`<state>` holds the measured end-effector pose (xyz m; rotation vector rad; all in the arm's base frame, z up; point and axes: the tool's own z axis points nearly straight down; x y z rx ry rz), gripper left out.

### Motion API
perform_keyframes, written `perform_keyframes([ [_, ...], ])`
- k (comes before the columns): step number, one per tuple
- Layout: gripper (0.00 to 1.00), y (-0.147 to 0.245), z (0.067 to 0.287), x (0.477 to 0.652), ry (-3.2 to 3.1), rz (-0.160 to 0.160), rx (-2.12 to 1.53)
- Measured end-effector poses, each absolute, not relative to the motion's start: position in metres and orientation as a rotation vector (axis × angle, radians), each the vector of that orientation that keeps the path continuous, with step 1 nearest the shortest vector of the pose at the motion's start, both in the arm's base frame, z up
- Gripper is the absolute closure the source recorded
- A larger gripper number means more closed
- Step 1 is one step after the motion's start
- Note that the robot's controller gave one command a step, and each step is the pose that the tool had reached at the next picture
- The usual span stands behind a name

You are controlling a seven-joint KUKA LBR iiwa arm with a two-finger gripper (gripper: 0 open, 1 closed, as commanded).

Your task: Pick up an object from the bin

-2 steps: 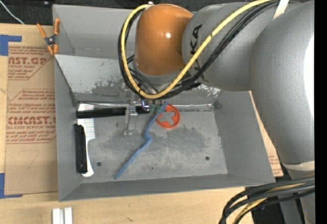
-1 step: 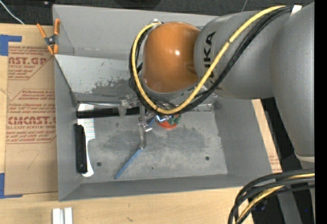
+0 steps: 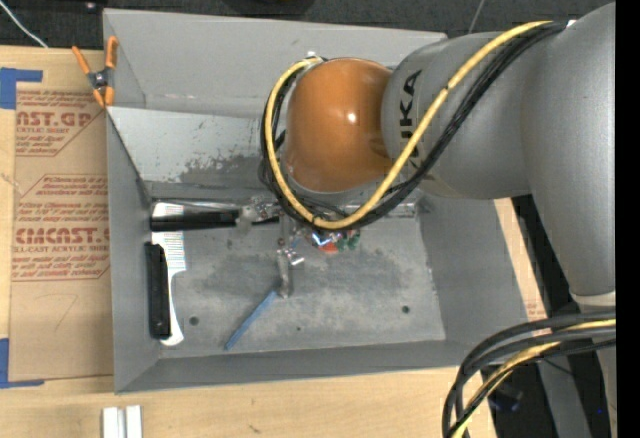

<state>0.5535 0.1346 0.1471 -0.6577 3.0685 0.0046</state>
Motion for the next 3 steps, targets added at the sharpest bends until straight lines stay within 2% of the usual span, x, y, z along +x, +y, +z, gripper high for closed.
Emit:
perform_keyframes([
  [1,0.0,0.131,0.148,0.553,3.109,0.005,-0.477],
  [2,0.0,0.112,0.183,0.557,3.065,0.003,-0.661],
  [3,0.0,0.117,0.095,0.537,2.89,0.005,-1.221],
])
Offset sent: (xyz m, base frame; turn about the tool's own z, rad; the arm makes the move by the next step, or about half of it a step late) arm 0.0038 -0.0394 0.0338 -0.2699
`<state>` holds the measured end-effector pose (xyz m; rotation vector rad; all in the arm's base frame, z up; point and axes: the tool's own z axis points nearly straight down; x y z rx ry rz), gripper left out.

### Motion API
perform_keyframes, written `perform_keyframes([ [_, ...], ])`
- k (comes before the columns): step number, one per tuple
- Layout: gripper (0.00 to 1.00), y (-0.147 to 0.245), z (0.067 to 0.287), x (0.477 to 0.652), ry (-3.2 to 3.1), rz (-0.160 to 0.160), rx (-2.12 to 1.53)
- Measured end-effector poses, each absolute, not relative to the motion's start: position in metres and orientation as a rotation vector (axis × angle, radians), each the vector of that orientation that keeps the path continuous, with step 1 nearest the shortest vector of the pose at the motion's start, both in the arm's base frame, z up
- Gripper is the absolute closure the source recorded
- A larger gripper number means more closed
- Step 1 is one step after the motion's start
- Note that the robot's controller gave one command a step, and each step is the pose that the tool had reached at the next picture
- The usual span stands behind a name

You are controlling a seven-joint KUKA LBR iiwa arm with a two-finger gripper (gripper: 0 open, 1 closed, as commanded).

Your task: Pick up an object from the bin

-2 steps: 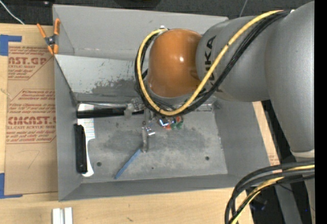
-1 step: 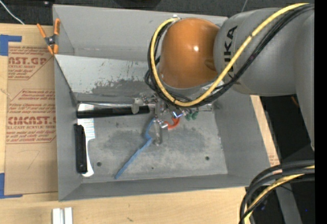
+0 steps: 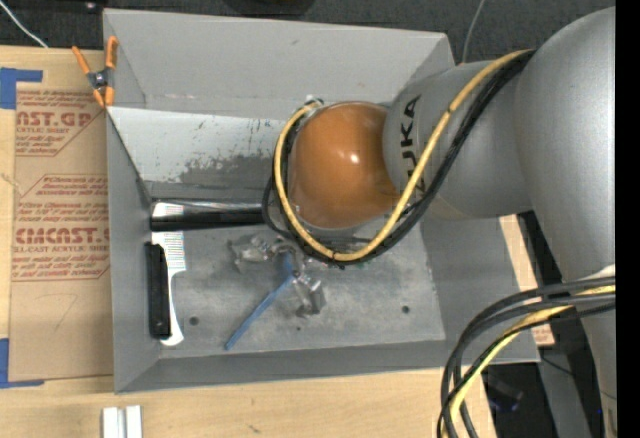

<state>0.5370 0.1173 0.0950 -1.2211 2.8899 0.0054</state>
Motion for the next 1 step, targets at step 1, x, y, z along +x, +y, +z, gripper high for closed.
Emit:
perform_keyframes([
  [1,0.0,0.0758,0.0757,0.5392,2.885,0.006,-1.228],
])
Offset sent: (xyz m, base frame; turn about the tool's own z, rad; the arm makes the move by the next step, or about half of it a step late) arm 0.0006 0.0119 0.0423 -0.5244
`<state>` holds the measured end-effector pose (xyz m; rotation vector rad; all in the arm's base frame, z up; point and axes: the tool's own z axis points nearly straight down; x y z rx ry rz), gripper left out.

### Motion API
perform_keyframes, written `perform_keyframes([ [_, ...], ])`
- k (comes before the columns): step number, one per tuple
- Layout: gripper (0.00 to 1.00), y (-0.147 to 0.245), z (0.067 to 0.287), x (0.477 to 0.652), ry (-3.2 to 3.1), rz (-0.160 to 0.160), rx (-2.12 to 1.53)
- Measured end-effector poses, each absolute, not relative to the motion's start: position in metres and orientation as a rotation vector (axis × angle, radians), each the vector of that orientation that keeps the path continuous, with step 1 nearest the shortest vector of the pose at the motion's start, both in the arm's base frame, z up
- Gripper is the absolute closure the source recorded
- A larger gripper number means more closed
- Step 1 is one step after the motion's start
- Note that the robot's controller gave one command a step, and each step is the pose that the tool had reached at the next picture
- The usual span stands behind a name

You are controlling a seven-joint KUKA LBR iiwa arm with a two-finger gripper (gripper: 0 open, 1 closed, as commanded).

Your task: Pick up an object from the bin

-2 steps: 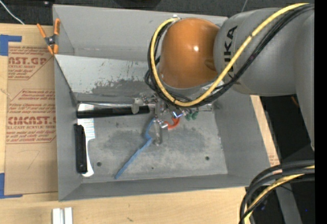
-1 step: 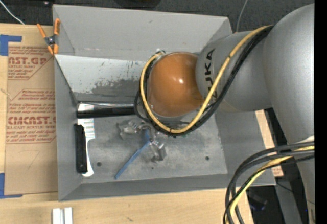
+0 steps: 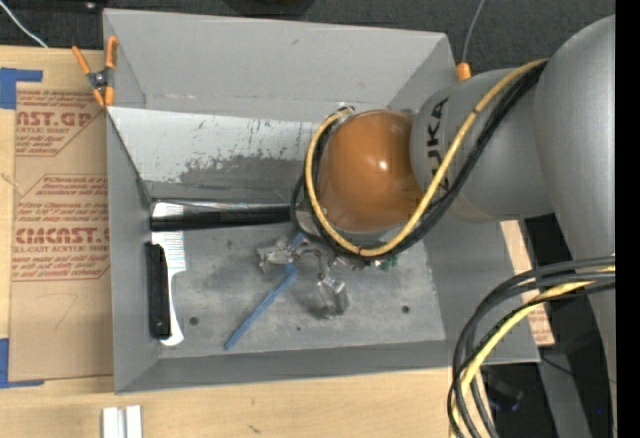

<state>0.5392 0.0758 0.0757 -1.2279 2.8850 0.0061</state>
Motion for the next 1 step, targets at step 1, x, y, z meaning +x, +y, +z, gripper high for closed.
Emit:
perform_keyframes([
  [1,0.0,0.109,0.1158,0.5381,2.607,0.005,-1.74],
])
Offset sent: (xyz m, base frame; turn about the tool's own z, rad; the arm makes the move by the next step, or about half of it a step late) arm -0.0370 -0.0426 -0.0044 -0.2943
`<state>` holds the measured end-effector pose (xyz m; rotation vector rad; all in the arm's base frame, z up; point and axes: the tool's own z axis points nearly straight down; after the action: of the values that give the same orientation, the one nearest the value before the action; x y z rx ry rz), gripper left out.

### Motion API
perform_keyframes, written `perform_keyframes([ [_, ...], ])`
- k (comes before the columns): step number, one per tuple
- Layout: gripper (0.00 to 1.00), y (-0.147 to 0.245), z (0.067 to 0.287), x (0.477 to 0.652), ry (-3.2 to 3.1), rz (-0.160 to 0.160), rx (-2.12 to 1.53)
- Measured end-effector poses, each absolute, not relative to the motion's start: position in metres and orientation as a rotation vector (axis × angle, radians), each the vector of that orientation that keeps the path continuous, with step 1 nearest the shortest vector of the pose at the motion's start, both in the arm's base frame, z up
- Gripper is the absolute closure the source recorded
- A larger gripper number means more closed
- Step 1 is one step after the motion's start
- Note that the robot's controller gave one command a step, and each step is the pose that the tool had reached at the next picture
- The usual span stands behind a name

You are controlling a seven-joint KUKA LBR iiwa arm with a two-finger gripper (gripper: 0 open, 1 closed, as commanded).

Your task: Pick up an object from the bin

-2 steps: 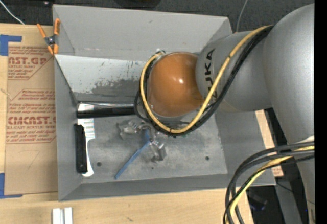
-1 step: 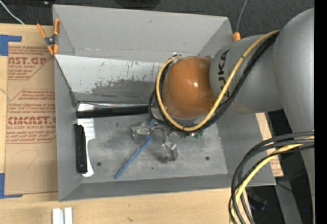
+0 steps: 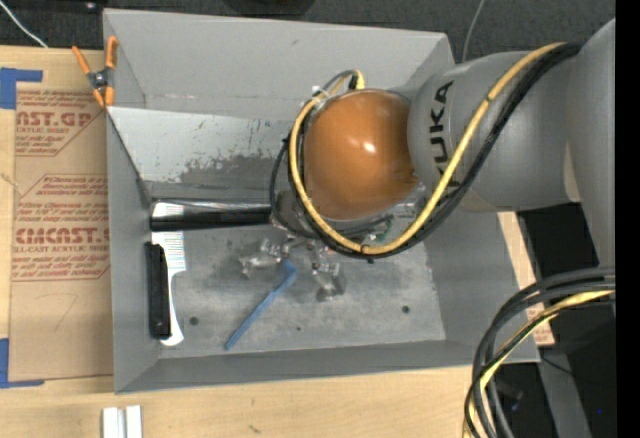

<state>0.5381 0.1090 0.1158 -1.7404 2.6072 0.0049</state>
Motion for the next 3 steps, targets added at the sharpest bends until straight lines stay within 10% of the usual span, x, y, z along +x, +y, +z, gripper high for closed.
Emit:
perform_keyframes([
  [1,0.0,0.055,0.084,0.511,2.627,0.007,-1.708],
  [2,1.0,0.078,0.076,0.506,2.614,0.008,-1.728],
  [3,1.0,0.077,0.076,0.506,2.614,0.009,-1.727],
])
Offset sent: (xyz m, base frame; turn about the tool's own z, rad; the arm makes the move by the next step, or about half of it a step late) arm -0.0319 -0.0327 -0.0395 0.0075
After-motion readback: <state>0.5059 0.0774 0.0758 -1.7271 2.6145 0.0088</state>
